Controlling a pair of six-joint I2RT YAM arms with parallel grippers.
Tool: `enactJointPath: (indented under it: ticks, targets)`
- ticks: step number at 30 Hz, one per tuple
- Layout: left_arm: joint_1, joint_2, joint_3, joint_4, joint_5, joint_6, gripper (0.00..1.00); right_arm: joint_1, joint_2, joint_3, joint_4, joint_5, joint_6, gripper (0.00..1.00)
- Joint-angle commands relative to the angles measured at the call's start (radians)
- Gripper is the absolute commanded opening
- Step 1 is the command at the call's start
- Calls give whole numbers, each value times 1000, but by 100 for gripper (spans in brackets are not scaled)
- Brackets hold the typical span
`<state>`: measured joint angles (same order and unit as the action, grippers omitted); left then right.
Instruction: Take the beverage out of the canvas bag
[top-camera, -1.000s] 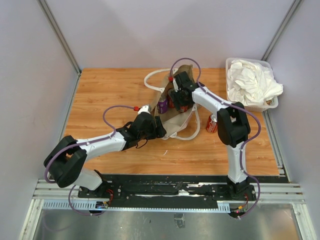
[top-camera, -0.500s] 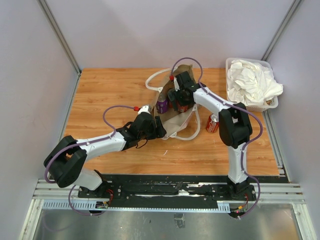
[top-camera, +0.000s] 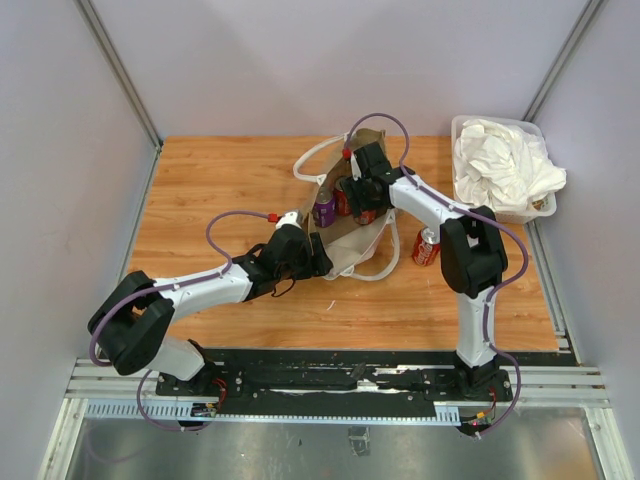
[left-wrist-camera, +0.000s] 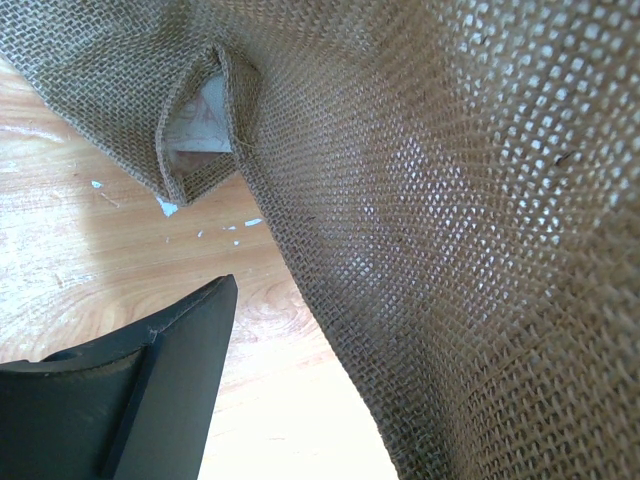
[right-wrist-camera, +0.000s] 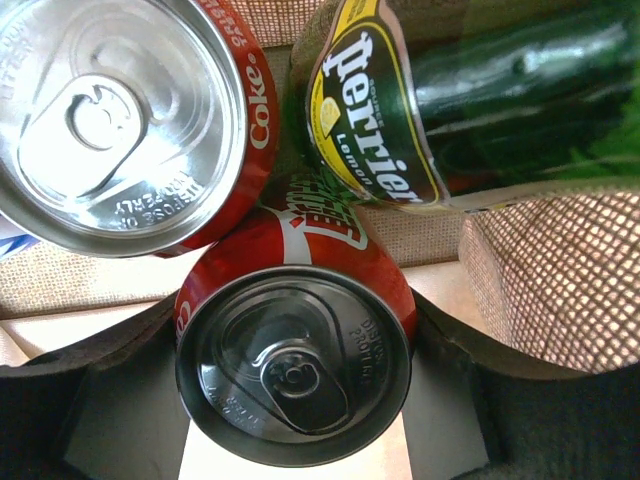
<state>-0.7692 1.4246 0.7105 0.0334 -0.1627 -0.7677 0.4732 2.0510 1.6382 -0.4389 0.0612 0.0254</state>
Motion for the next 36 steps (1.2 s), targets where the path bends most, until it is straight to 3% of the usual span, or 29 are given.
enactJointPath:
  ticks: [1, 2, 4, 5, 11, 25, 36]
  targets:
    - [-5, 29, -22, -54, -11, 9, 76, -30, -34, -23, -6, 9, 6, 34]
    - [-5, 30, -20, -55, -11, 10, 76, -30, -36, -23, -7, 5, 4, 31]
    - [-5, 31, -22, -55, -9, 8, 76, -30, -42, -26, -7, 6, 5, 3]
    - [-5, 30, -21, -55, -9, 8, 77, -31, -45, -28, -3, 7, 4, 1]
    - [-6, 22, -26, -55, -12, 6, 76, -31, -63, -27, -1, -26, 11, 1]
    - [-5, 26, -8, -58, -18, 12, 77, -18, -289, 4, -30, -109, 22, 1]
    - [-5, 34, 7, -52, -14, 21, 76, 143, -520, -30, -157, 40, -31, 1]
